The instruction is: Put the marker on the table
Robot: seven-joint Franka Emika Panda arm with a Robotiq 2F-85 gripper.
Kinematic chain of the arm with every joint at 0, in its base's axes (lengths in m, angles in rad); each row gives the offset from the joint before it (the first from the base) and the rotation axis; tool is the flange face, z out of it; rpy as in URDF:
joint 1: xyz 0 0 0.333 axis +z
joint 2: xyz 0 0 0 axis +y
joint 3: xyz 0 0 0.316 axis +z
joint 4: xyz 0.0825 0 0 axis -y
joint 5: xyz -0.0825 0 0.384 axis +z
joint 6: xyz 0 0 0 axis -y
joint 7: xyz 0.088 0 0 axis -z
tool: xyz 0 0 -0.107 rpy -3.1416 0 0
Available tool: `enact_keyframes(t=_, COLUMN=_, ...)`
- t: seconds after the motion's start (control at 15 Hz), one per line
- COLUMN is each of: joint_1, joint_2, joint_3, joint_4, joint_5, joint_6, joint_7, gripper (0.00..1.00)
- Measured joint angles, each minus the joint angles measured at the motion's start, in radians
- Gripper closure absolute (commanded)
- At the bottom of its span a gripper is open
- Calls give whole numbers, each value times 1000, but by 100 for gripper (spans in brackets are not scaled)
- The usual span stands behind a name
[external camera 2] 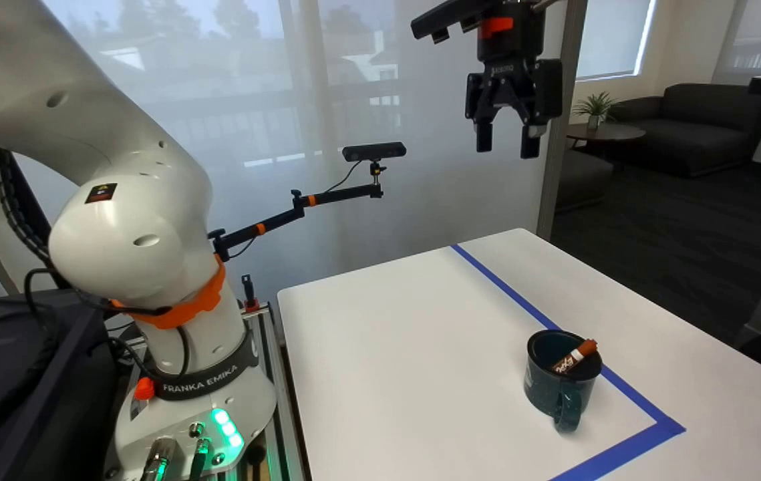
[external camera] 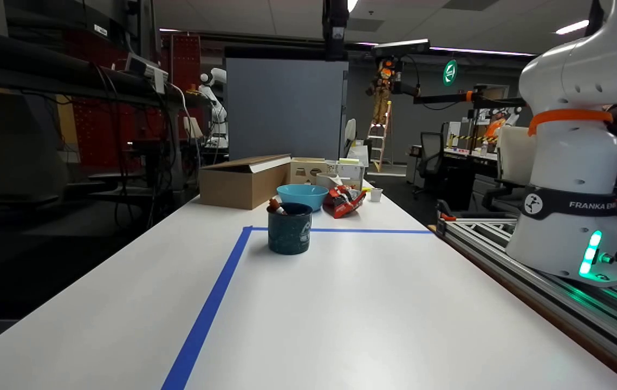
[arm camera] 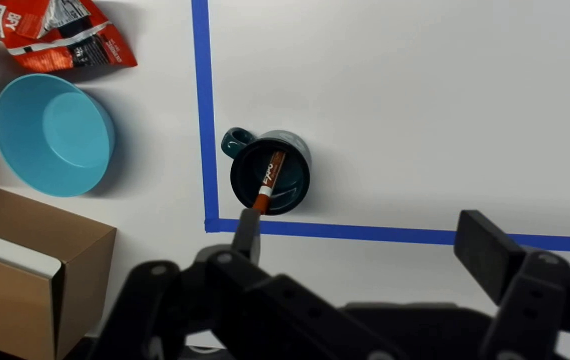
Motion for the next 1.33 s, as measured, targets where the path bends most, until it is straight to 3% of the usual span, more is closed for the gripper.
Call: enact_keyframes(t=1.33, joint_1=-82, joint_2=270, joint_3=-28, joint_4=-152, joint_5=-141, joint_6=397, joint_7=286, gripper=0)
